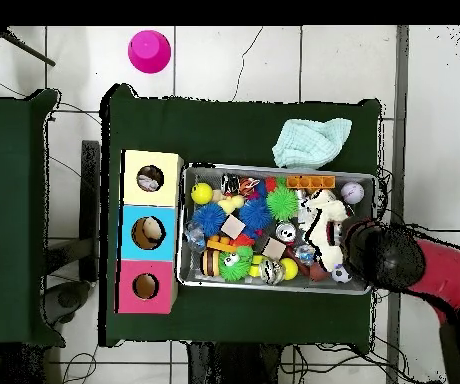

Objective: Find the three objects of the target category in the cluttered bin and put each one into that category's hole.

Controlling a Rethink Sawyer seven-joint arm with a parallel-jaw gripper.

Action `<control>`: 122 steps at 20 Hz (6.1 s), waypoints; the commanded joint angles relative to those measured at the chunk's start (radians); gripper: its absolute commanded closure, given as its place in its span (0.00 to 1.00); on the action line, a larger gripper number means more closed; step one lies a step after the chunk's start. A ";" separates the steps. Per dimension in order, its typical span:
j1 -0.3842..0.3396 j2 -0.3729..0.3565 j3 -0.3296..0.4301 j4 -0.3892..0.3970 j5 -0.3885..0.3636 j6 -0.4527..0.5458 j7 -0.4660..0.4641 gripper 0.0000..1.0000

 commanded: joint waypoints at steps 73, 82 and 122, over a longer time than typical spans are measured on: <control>0.419 0.347 -0.290 -0.011 0.201 -0.349 0.172 0.00; 0.469 0.430 -0.341 -0.092 0.085 -0.341 0.063 0.00; 0.487 0.228 -0.507 -0.245 -0.154 -0.209 -0.083 0.00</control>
